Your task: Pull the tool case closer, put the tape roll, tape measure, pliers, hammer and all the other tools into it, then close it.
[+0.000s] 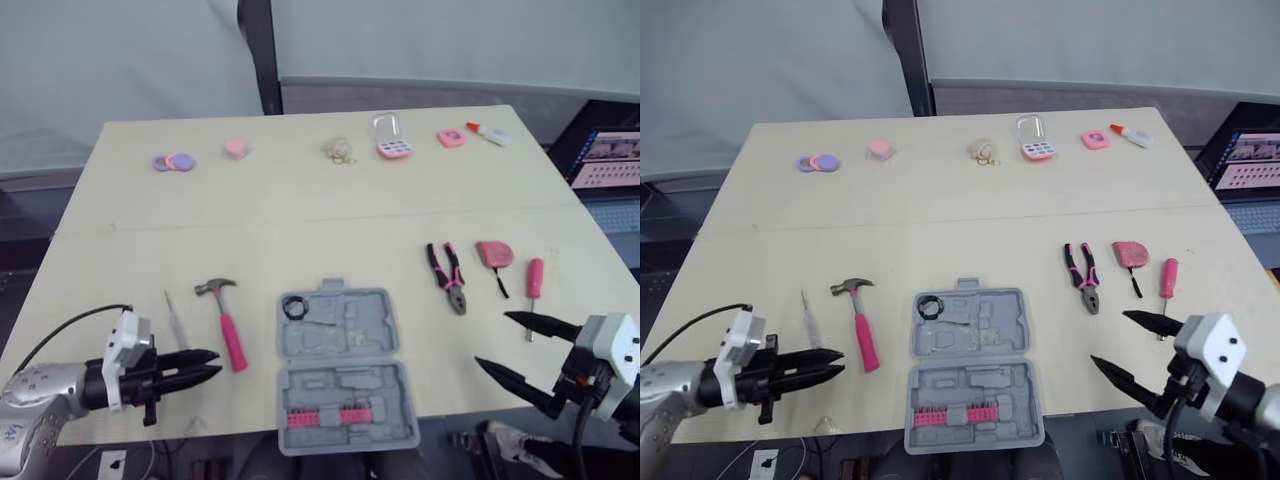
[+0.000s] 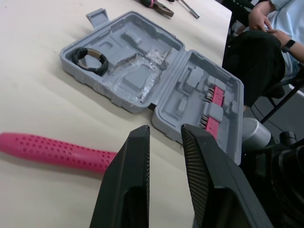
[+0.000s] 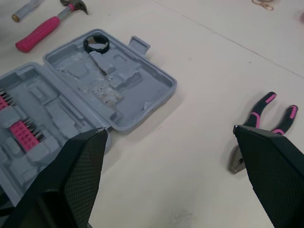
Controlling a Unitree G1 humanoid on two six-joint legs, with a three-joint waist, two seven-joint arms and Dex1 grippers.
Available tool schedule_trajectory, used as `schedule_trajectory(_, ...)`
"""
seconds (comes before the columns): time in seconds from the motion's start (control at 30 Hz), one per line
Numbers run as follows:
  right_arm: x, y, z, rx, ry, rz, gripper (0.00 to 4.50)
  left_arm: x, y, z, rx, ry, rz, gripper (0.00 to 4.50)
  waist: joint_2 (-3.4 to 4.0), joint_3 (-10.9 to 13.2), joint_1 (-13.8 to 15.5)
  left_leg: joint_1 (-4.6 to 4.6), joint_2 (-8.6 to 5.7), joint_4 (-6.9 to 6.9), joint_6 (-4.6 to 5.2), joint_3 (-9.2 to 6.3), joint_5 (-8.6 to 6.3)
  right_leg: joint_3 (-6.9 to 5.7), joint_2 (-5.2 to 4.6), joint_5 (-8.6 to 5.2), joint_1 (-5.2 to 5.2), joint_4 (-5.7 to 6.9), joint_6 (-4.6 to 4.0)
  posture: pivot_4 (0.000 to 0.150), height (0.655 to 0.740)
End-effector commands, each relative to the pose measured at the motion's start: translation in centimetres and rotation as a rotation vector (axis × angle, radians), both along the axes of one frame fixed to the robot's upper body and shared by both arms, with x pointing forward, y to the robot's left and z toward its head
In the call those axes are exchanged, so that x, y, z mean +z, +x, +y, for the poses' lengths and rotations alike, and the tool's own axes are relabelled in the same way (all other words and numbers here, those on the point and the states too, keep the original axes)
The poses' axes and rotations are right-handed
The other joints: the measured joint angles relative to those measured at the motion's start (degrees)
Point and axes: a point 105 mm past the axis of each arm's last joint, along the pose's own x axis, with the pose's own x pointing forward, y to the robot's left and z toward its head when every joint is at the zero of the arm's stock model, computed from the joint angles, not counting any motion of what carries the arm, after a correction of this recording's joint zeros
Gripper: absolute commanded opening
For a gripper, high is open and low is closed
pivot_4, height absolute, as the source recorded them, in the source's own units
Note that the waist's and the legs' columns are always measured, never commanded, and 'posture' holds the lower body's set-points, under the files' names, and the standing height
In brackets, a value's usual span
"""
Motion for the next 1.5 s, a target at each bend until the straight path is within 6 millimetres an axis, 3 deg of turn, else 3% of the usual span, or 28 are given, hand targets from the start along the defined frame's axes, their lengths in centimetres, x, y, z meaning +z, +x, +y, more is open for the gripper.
schedule_trajectory(0.03,0.2,-0.1,-0.1,0.010,-0.003,-0.002,4.50,1.0,-0.9,0.3,0.024,-0.022,-0.044,1.15,0.00,0.0,0.2,-0.02,0.00,0.00,0.00,0.01,0.00,0.00,0.00,0.00,0.02,-0.07,0.00,0.150,0.7400)
schedule_trajectory(0.2,-0.3,-0.1,0.1,0.010,0.009,0.016,4.50,0.5,-2.2,0.3,0.049,0.024,-0.067,1.15,0.00,0.0,0.2,-0.02,0.13,0.01,0.02,0.01,-0.03,0.00,-0.01,0.00,0.08,-0.19,0.00,0.150,0.7400)
schedule_trajectory(0.37,-1.0,-0.2,0.5,0.018,0.015,0.058,4.50,0.7,-2.2,0.4,0.074,0.072,-0.087,1.15,0.01,0.0,0.2,-0.02,0.10,0.01,0.01,0.03,-0.03,0.00,0.02,0.00,0.10,-0.24,0.00,0.150,0.7400)
schedule_trajectory(0.47,-2.0,-0.5,0.1,-0.021,0.001,0.167,4.50,1.1,-2.1,1.0,0.116,0.083,-0.092,1.98,0.01,0.0,0.2,-0.02,0.10,0.01,0.03,0.03,-0.04,0.00,0.02,0.00,0.10,-0.23,-0.01,0.150,0.7400)
schedule_trajectory(0.63,-2.3,-0.6,0.1,-0.033,0.006,0.193,4.50,1.3,-2.3,0.9,0.141,0.067,-0.084,4.39,0.01,0.0,0.2,-0.02,0.09,0.00,0.03,0.08,-0.06,-0.01,0.03,-0.01,0.10,-0.27,-0.01,0.150,0.7400)
schedule_trajectory(1.2,-1.5,-0.8,-0.1,-0.012,0.008,0.141,4.50,2.2,-3.1,0.9,0.175,0.061,-0.182,4.46,0.00,0.0,0.2,-0.02,0.08,0.01,0.05,0.14,-0.10,0.01,0.04,-0.01,0.11,-0.33,-0.02,0.150,0.7400)
schedule_trajectory(1.5,-1.8,-0.9,-0.1,-0.039,0.021,0.114,4.50,4.3,-4.6,-1.1,-0.011,-0.072,-0.297,4.46,-0.01,0.0,0.3,-0.02,0.12,0.03,0.05,0.19,-0.11,0.01,0.05,-0.01,0.11,-0.35,-0.03,0.150,0.7400)
